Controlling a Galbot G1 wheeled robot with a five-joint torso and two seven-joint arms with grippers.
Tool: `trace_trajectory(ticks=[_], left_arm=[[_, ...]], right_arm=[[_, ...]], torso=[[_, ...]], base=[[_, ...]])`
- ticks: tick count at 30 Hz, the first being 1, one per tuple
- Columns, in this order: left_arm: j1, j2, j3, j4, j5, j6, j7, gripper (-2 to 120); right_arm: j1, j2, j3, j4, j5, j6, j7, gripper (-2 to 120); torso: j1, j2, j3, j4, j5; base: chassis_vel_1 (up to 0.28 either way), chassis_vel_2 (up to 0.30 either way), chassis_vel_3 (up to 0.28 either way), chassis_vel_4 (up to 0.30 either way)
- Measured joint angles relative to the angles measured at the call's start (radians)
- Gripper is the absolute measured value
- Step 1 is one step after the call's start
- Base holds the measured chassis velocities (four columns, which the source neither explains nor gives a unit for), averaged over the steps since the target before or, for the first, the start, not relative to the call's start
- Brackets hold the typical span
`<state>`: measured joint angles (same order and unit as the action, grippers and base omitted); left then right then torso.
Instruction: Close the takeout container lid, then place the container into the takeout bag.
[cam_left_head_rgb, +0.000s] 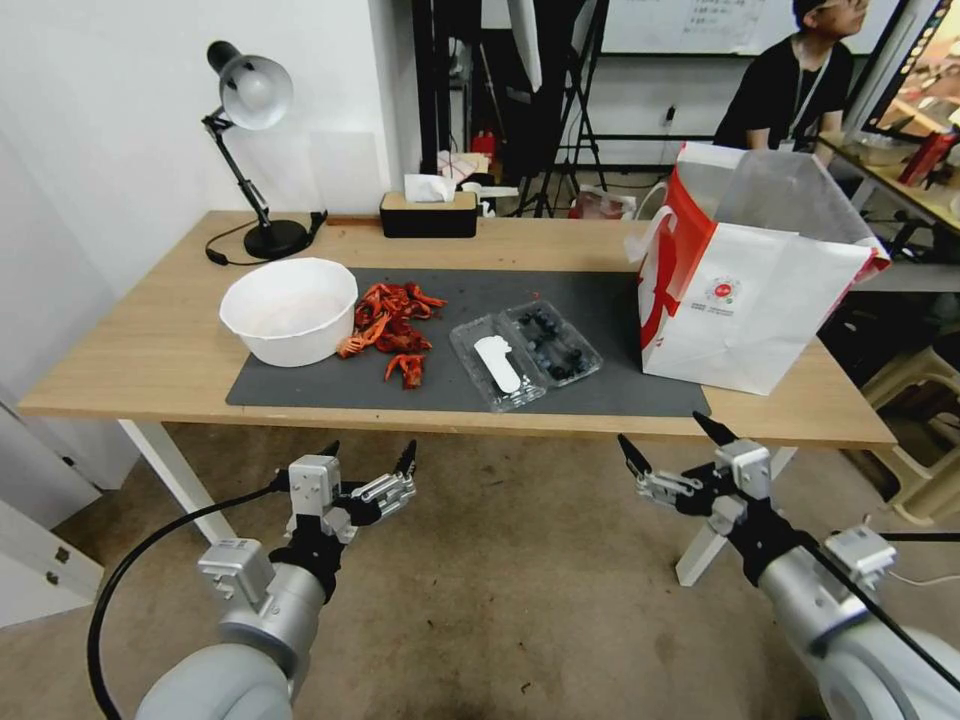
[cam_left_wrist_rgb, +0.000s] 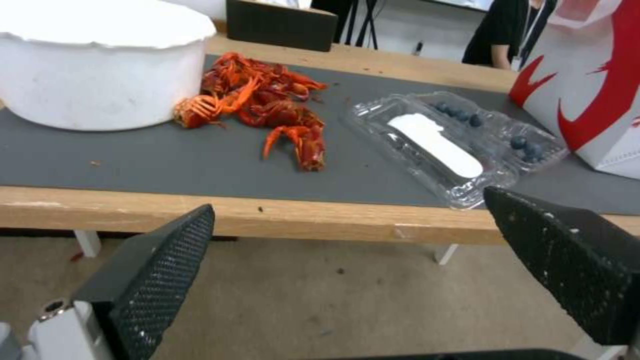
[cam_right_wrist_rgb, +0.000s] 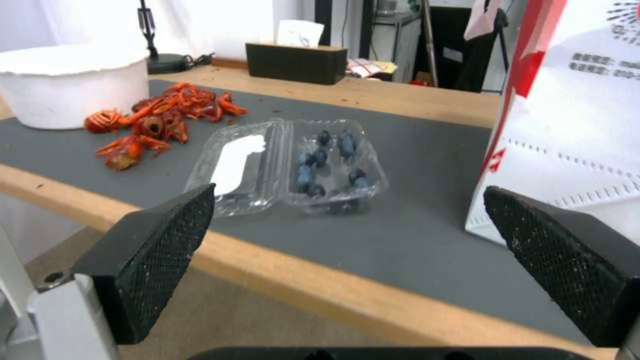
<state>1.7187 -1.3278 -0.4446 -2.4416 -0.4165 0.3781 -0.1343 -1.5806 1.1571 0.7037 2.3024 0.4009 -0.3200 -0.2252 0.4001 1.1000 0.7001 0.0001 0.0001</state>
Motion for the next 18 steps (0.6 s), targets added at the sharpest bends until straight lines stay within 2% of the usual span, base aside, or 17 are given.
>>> trace_trajectory(ticks=[6,9,10,12,18], left_arm=[[0.003,-0.006,-0.002,0.002,0.013,-0.002,0.001,100],[0.009,-0.011,-0.002,0.006,0.023,-0.006,0.003,100],[0.009,-0.011,-0.002,0.006,0.023,-0.006,0.003,100],[0.011,-0.013,-0.001,0.008,0.027,-0.009,0.003,100],[0.011,-0.016,-0.002,0.015,0.030,-0.013,0.003,100]], right_arm=[[0.086,-0.070,-0.015,-0.040,0.071,-0.037,0.023,100],[0.155,-0.165,-0.034,-0.079,0.147,-0.073,0.056,100],[0.155,-0.165,-0.034,-0.079,0.147,-0.073,0.056,100],[0.200,-0.222,-0.057,-0.110,0.190,-0.086,0.077,100],[0.305,-0.287,-0.123,-0.176,0.276,-0.112,0.116,100]], torso=[[0.000,0.000,0.000,-0.0001,0.0001],[0.000,0.000,0.000,-0.0001,0.0000],[0.000,0.000,0.000,-0.0001,0.0000],[0.000,0.000,0.000,-0.0001,0.0000],[0.000,0.000,0.000,0.0000,0.0000]], base=[[0.000,0.000,0.000,0.000],[0.000,0.000,0.000,0.000],[0.000,0.000,0.000,0.000],[0.000,0.000,0.000,0.000],[0.000,0.000,0.000,0.000]])
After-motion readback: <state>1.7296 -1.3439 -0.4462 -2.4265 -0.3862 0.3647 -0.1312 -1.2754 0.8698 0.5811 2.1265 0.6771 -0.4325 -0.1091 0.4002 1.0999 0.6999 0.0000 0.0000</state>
